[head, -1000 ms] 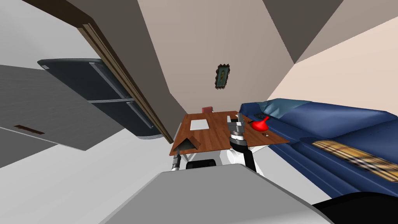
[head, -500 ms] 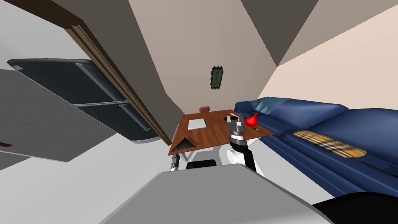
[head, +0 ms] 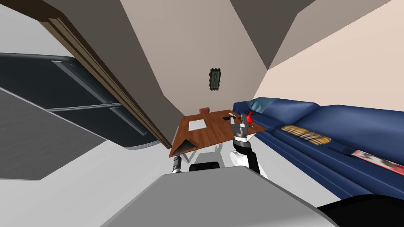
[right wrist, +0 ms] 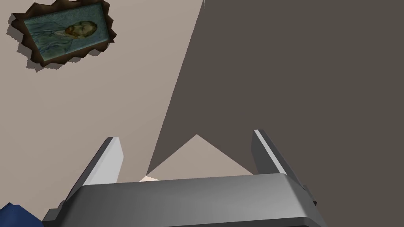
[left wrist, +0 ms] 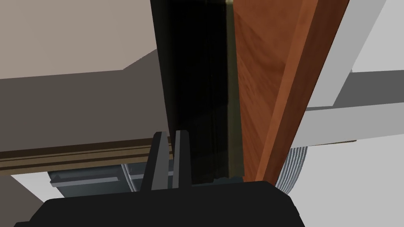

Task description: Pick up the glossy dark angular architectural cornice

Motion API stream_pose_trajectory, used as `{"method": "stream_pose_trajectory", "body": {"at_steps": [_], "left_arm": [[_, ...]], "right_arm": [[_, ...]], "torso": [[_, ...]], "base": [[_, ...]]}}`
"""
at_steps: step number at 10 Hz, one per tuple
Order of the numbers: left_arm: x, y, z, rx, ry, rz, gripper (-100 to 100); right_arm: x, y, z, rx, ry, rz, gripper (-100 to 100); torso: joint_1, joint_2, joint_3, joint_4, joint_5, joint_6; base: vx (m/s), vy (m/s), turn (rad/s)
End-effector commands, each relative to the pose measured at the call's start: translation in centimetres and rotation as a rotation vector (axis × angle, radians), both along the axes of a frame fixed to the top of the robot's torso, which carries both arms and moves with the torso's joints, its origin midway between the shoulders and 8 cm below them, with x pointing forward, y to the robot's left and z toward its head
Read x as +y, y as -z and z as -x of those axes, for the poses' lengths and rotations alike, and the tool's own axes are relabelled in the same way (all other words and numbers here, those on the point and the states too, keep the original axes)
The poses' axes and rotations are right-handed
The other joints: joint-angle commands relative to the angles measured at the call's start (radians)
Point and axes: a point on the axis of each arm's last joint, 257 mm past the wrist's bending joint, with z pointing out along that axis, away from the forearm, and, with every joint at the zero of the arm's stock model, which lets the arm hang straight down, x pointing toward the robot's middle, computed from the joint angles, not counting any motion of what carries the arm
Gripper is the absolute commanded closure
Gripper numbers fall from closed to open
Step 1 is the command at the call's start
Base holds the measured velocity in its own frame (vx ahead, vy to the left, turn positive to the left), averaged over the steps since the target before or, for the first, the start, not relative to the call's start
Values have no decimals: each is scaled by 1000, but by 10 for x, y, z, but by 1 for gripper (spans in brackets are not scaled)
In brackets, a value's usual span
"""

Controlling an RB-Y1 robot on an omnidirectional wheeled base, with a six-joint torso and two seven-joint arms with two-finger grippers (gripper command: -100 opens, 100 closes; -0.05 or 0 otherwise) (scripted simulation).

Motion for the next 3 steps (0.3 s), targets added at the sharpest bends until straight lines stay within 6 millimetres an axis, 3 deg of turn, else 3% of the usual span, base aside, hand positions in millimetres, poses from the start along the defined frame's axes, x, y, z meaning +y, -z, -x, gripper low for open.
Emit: {"method": "stream_pose_trajectory", "body": {"at_steps": [1, 2, 3], "left_arm": [[1, 1, 0, 1, -8, 3, 100], [1, 1, 0, 2, -5, 2, 100], [1, 1, 0, 3, -6, 3, 0]], "right_arm": [[0, 0, 0, 0, 0, 0, 0], [0, 0, 0, 0, 0, 0, 0], [0, 0, 0, 0, 0, 0, 0]], "torso": [[0, 0, 0, 0, 0, 0], [1, -1, -1, 0, 0, -1], [1, -3, -2, 0, 0, -1]], "base": [[-45, 1, -38], [-15, 0, 5], [0, 0, 0]]}}
